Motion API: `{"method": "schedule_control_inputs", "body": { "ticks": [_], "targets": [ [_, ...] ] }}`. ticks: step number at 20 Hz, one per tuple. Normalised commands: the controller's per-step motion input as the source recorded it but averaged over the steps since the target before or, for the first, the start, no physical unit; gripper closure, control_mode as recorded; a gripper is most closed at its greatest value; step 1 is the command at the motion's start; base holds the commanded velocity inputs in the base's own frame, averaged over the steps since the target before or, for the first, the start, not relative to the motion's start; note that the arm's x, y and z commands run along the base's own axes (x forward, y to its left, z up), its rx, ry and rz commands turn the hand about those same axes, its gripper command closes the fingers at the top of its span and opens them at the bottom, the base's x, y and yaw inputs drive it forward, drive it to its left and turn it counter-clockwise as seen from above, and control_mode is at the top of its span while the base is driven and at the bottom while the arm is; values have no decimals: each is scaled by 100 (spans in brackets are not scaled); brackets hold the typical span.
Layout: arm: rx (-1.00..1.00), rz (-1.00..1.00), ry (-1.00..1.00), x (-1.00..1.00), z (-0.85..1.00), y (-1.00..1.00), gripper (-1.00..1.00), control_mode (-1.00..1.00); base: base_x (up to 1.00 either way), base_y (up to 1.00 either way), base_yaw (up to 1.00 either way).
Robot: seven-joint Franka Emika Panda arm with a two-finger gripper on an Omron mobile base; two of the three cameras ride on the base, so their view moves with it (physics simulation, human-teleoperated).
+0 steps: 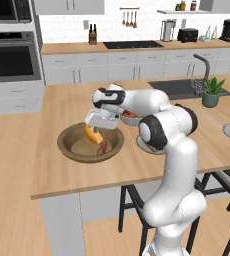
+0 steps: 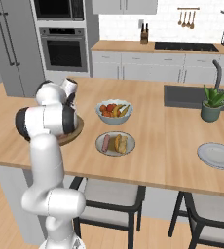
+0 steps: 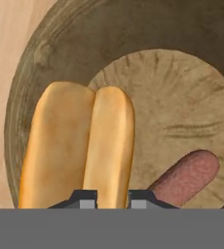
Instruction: Place one bun and one sausage from the bowl on each plate.
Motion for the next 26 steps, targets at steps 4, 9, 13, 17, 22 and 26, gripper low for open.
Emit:
{"method": "schedule_control_inputs", "body": {
  "ticks": [4, 9, 13, 17, 22, 26],
  "targets": [
    [-19, -16, 0, -6, 23, -6, 100, -100, 0, 0, 0],
    [-20, -14, 0, -12, 14, -13, 100, -100, 0, 0, 0],
    [-19, -14, 0, -15, 36, -7, 100, -100, 0, 0, 0],
    [-11, -4, 7, -36, 60, -23, 100, -100, 0, 0, 0],
    [-5, 3, 6, -50, 29, -65, 100, -100, 0, 0, 0],
    [0, 14, 0, -67, 5, -83, 100, -100, 0, 0, 0]
  ]
}}
